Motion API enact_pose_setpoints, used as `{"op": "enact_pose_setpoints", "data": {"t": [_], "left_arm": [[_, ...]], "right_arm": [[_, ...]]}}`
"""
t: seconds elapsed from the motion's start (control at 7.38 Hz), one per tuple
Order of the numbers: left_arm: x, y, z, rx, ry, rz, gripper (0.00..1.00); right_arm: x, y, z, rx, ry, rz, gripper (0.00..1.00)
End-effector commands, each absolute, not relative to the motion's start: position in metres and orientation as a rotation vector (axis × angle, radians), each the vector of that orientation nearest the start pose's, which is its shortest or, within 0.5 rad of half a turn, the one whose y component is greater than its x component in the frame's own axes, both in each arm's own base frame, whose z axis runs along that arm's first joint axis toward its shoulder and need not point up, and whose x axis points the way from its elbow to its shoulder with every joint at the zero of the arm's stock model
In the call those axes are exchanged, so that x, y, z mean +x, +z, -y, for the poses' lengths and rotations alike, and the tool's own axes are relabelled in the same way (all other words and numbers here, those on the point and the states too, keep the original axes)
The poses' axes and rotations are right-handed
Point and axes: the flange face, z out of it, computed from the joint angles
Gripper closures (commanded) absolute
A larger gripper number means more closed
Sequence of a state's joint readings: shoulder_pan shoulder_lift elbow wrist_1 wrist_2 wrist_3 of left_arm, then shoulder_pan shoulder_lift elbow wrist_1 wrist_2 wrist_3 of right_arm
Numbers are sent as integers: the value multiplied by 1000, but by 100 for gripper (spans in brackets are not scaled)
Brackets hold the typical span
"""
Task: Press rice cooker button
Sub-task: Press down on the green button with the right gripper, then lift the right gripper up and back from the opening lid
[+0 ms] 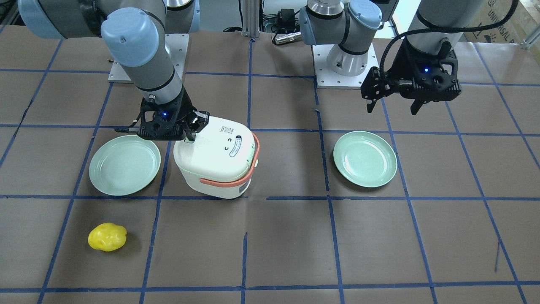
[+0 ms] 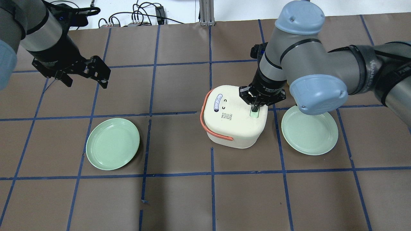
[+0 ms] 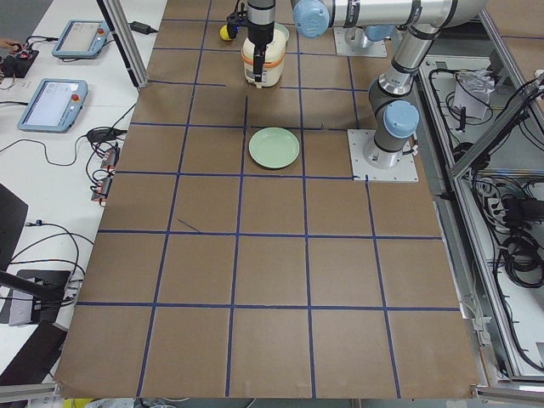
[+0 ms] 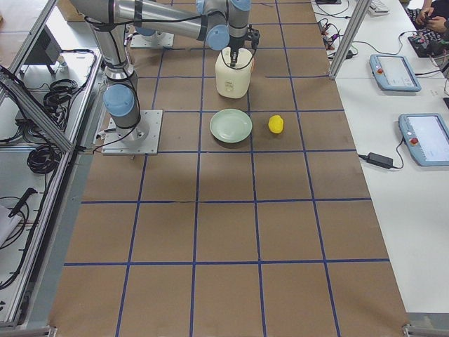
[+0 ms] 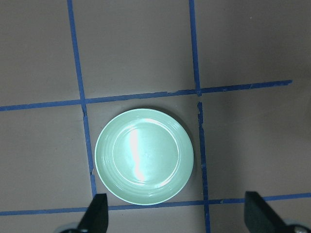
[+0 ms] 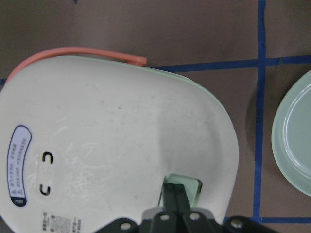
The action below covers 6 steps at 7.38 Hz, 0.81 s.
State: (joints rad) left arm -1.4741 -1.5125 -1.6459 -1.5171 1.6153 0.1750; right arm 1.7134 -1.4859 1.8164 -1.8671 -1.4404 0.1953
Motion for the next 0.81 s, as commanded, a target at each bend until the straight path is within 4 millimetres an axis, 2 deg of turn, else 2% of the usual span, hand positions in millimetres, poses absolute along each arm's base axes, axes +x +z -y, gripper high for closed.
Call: {"op": "enact_pose_setpoints", "data": {"t": [0.0,0.14,0.27,0.41,0.68], "left_arm": [[-83,484,481,122,-47,-3090,0],[-83,484,481,122,-47,-3090,0],[-83,484,481,120,-47,-3090,0],[-83,484,481,122,-47,-3090,0],[-83,484,481,120,-47,-3090,0]], "right_arm": [[215,364,476,98,73,-3023,91],[216,373,477,102,67,-3021,84],[215,394,484,125,5,-3015,71],[215,425,491,125,-83,-3008,56],[198,473,502,153,-118,-3075,35]]}}
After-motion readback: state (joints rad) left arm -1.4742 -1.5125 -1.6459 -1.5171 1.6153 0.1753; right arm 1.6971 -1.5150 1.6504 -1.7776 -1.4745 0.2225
